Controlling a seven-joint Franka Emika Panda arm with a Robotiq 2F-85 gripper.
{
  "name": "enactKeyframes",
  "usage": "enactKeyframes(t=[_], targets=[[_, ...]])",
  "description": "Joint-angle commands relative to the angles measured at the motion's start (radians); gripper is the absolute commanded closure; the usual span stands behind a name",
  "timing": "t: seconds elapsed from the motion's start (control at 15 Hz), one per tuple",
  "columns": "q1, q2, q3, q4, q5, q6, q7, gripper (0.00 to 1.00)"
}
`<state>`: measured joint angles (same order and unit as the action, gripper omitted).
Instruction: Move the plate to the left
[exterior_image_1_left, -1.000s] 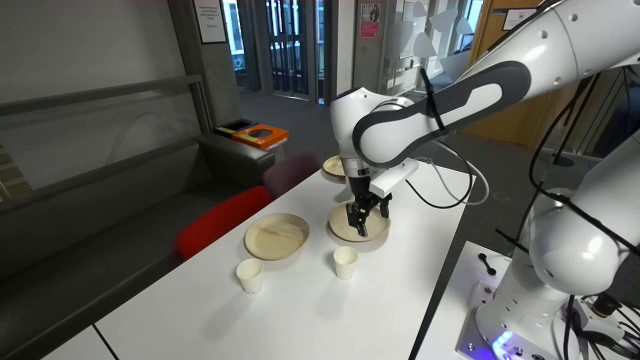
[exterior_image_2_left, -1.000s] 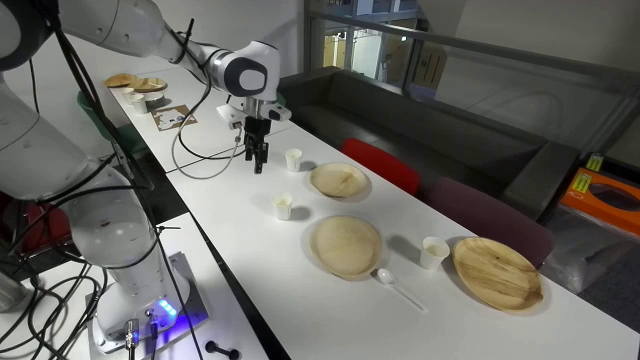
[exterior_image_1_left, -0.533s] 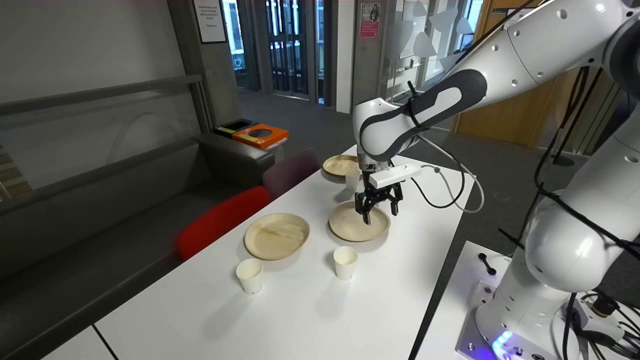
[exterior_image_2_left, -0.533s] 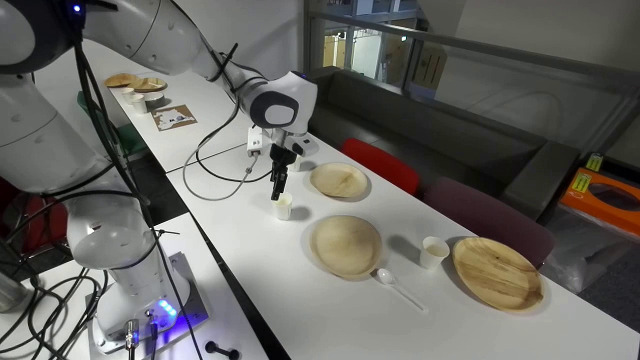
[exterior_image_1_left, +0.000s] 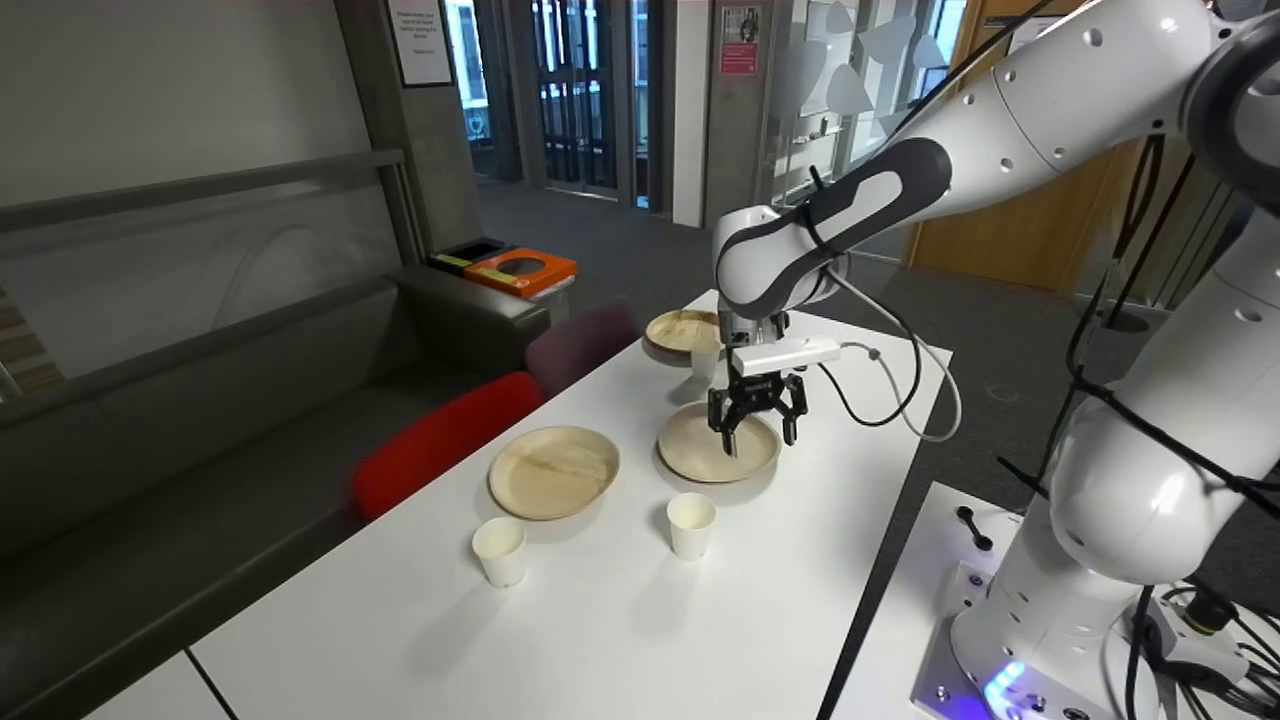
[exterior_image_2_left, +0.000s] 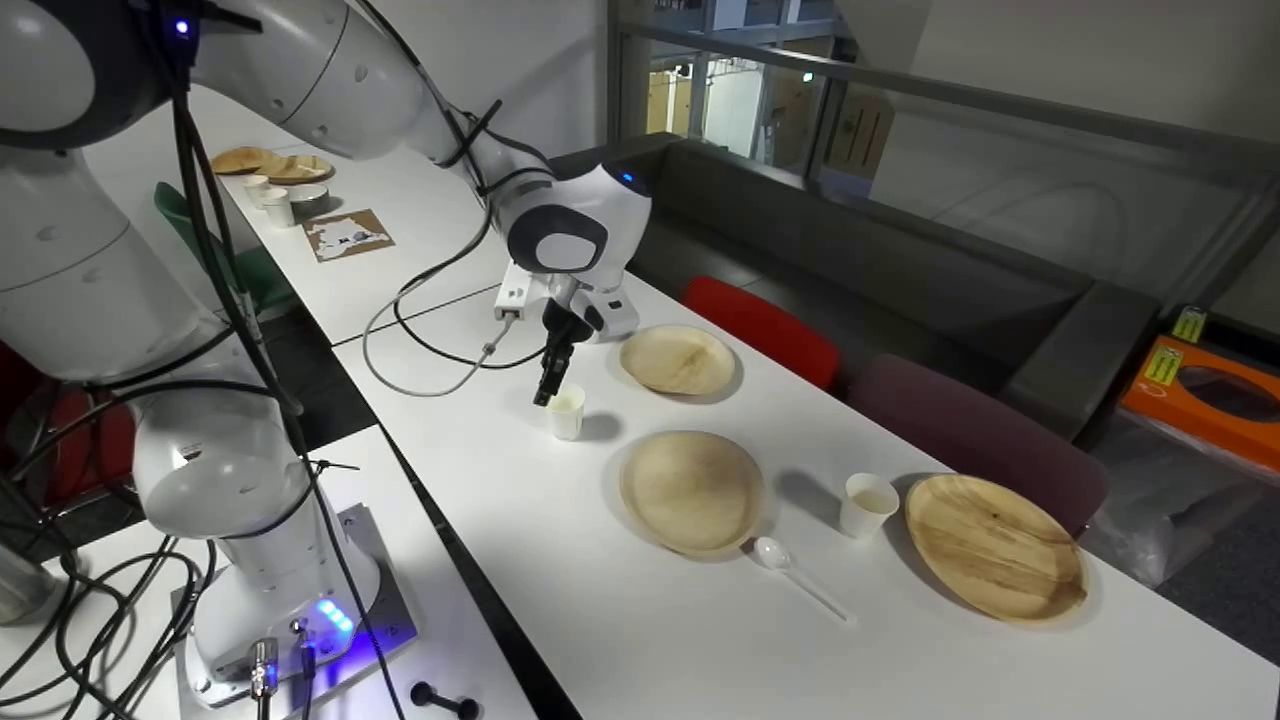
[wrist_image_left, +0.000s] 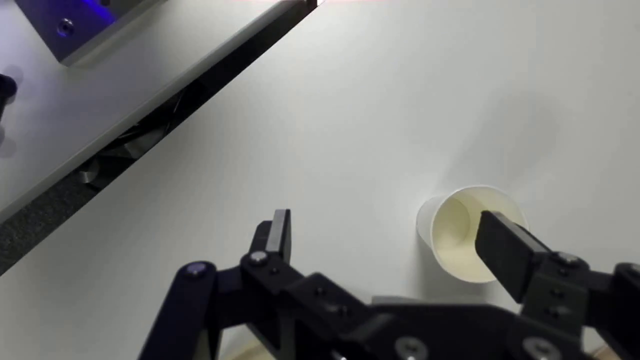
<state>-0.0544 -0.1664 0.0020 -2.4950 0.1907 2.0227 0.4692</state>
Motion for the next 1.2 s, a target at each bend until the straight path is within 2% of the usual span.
enactKeyframes(t=[0.0,0.4,0.8,1.13], targets=[[0.008,-0.031,0.021,-0.04,0.018,0.16,0.092,0.0],[-0.006,0.115,-0.011,-0.025,0.174,0.446,0.202,0.0],[-0.041,0.337,-0.08,0.003,0.413,0.776,0.158,0.0],[-0.073,0.412,-0.097,0.005,0.551,0.901,0.238,0.0]])
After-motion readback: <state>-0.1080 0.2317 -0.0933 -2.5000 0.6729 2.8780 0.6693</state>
